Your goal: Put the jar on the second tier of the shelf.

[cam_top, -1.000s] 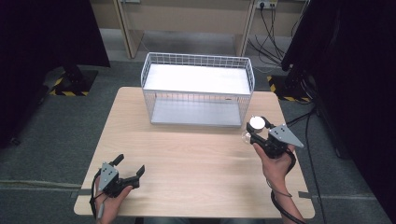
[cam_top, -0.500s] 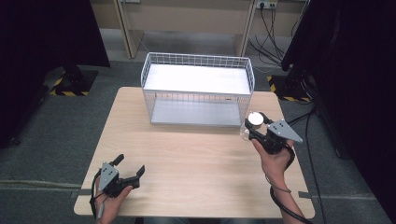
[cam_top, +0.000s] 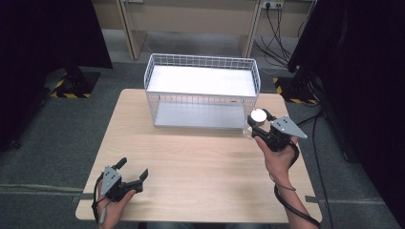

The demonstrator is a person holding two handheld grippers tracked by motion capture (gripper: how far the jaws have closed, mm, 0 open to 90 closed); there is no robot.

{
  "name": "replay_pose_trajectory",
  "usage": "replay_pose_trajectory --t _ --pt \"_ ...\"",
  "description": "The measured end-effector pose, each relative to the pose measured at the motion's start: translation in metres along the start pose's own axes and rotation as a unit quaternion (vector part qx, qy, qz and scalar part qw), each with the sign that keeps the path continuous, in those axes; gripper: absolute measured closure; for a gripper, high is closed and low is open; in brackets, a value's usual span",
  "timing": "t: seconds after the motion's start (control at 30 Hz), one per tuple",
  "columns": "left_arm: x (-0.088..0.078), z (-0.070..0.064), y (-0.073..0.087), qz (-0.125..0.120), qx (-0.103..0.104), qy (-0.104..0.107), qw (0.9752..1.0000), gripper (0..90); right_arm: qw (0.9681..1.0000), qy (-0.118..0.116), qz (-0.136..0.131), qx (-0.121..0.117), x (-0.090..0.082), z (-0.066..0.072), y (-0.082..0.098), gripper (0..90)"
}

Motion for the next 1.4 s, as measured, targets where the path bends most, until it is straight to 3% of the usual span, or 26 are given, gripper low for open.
replay_pose_trajectory --t 0.53,1.4 --pt "0.0 0.0 0.0 0.0 0.0 0.0 1.0 4.6 0.9999 -0.005 -0.01 -0.005 0.012 0.006 -0.021 40.2" --pt "0.0 0.0 0.0 0.001 -0.001 -0.001 1.0 4.7 0.9998 -0.004 -0.017 -0.001 0.032 0.002 -0.048 40.3"
Point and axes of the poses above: each handheld gripper's, and its own axes: x roughly forward along the jaws, y roughly out of its underside, z roughly to its left, the point moved 10 cm from there along x, roughly forward along the jaws, and after that the axes turned 2 degrees about y, right-handed, at the moved point
